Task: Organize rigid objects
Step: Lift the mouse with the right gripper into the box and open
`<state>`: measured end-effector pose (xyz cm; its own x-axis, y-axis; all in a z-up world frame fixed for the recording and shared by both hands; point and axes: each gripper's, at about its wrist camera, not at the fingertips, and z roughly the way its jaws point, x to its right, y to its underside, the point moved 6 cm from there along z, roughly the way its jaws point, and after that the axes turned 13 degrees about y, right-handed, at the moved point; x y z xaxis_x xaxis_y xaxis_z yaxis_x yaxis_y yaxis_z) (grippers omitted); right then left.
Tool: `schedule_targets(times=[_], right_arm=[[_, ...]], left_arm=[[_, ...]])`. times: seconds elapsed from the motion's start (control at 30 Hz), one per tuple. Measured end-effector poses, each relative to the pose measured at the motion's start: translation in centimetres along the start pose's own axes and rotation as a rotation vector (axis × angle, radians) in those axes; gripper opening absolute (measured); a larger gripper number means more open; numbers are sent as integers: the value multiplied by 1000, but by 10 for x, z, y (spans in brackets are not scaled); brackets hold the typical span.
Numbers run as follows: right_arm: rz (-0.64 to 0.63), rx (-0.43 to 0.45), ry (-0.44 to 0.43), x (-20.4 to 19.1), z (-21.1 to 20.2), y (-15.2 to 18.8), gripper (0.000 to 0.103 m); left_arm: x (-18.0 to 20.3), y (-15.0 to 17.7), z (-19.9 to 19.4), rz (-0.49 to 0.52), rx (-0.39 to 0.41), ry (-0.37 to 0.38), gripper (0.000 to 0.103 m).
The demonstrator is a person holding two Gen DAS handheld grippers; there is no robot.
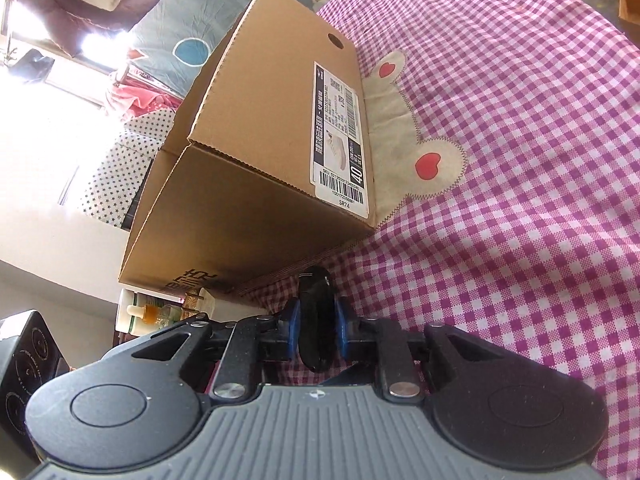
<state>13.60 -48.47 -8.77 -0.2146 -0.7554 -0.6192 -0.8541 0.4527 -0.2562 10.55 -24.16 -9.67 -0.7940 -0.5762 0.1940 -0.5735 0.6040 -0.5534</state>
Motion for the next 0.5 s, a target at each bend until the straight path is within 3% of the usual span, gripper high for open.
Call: schedule_targets(times=[0.3, 0.5], right_arm=[[-11, 52, 0, -22, -32, 15, 15], [-133, 146, -43, -93, -69, 5, 15]], left_arm=[[11, 2, -42, 28, 91, 2, 57], [3, -12, -109, 64, 220, -66, 57]])
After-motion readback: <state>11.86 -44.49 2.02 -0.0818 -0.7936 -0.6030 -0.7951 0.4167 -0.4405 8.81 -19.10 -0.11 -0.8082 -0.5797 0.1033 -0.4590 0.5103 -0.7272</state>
